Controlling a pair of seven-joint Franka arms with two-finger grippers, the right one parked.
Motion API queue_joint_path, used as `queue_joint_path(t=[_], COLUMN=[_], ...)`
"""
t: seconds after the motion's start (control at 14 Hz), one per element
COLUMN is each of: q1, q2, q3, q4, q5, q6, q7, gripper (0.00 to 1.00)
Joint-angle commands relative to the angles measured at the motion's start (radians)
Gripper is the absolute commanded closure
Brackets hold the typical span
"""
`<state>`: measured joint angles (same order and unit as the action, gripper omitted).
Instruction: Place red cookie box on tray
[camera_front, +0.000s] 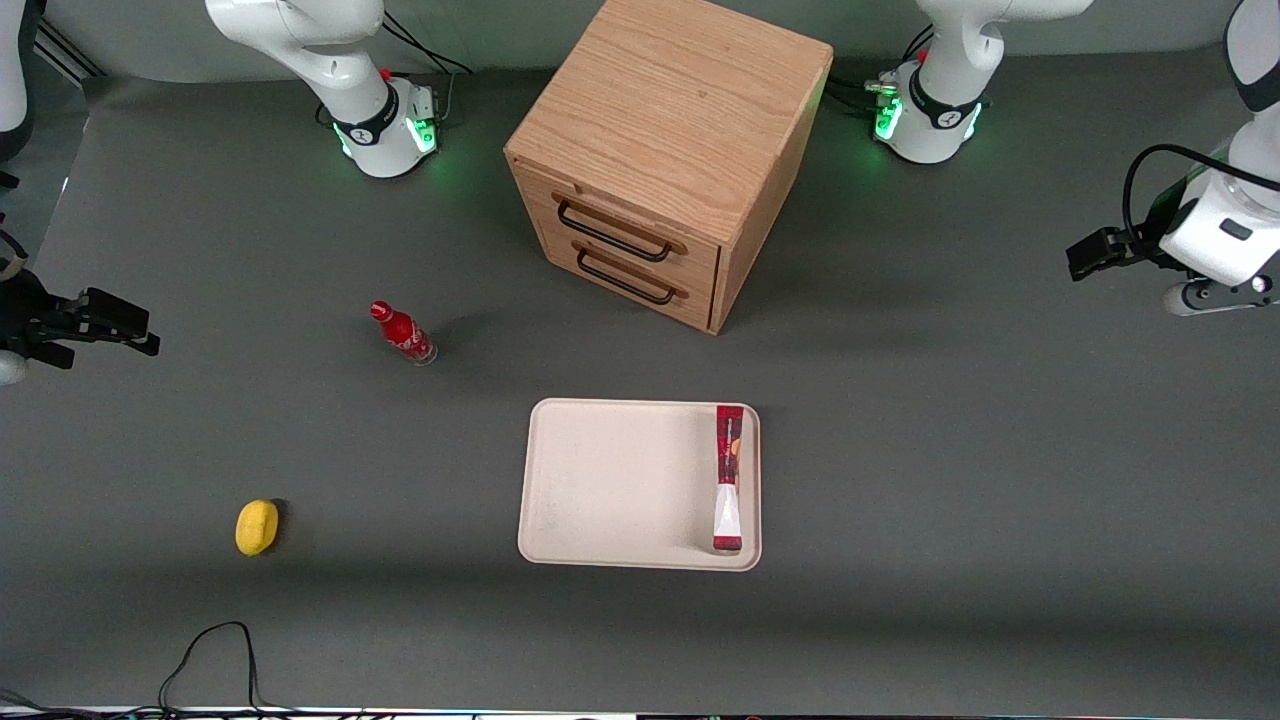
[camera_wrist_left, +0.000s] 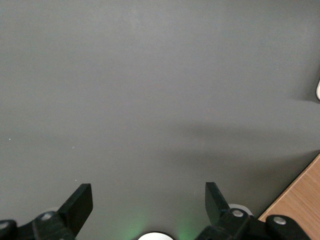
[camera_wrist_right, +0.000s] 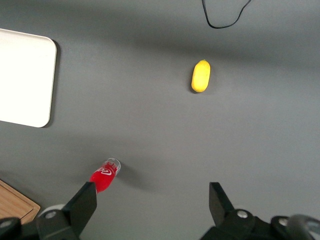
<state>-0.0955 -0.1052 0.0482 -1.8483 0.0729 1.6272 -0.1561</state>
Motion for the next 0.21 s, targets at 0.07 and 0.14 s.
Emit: queue_joint_path(t=[0.07, 0.14], q1=[0.065, 0.063], q2=[-0.004, -0.004], q3=[-0.089, -0.09], q4=[0.038, 0.038], q5=[-0.007, -0.007], q6=[-0.021, -0.023], q7=[-0.016, -0.016], gripper=[0.0, 0.0])
